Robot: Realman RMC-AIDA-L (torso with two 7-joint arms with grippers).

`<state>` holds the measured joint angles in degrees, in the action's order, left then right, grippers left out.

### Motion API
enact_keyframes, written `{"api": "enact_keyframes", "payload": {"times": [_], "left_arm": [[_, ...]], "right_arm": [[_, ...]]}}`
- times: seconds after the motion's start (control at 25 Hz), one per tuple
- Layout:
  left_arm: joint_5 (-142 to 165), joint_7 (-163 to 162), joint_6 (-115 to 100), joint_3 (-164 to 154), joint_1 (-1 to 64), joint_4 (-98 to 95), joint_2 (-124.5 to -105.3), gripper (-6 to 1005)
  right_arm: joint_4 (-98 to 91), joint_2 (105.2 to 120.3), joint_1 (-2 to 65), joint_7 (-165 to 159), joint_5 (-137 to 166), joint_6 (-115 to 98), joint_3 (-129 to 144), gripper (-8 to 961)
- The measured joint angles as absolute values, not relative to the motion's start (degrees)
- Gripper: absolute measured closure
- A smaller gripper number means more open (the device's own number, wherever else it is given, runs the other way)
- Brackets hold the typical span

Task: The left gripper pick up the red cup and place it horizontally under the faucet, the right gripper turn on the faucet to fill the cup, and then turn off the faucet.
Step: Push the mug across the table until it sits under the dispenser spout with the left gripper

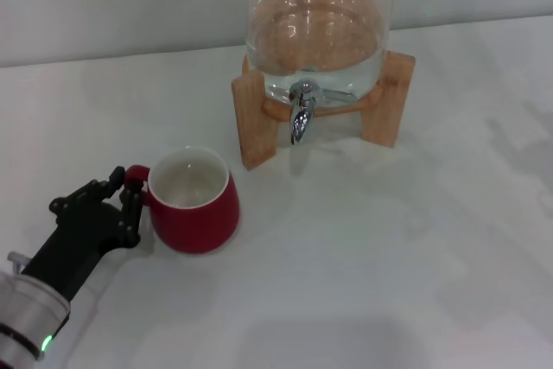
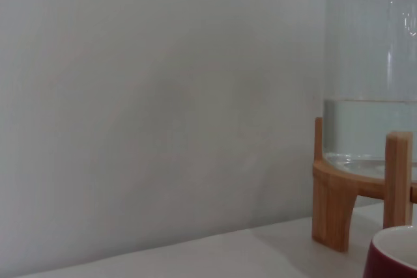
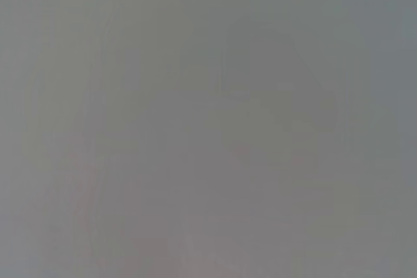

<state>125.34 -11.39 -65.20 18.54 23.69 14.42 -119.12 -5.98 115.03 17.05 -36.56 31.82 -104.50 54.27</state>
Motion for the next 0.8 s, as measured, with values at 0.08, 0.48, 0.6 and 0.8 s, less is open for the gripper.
{"api": "enact_keyframes", "payload": {"times": [0.08, 0.48, 0.6, 0.8], "left_arm": [[125.5, -11.4, -64.4, 18.5, 24.6, 14.4, -119.09, 835], [128.1, -11.9, -61.7, 18.6, 28.4, 14.3, -119.09, 836], [128.8, -11.9, -61.2, 18.6, 29.1, 14.5, -119.09, 836], [129.7, -11.9, -60.5, 18.5, 30.1, 14.8, -119.15, 835]], "right_arm": [[-6.0, 115.04, 17.1, -36.6, 31.8, -104.5, 54.3, 201], [-5.9, 115.05, 17.1, -36.6, 31.8, -104.5, 54.4, 201], [-5.9, 115.05, 17.2, -36.6, 31.8, -104.4, 54.7, 201], [-6.0, 115.05, 17.3, -36.5, 31.8, -104.3, 54.8, 201]]}}
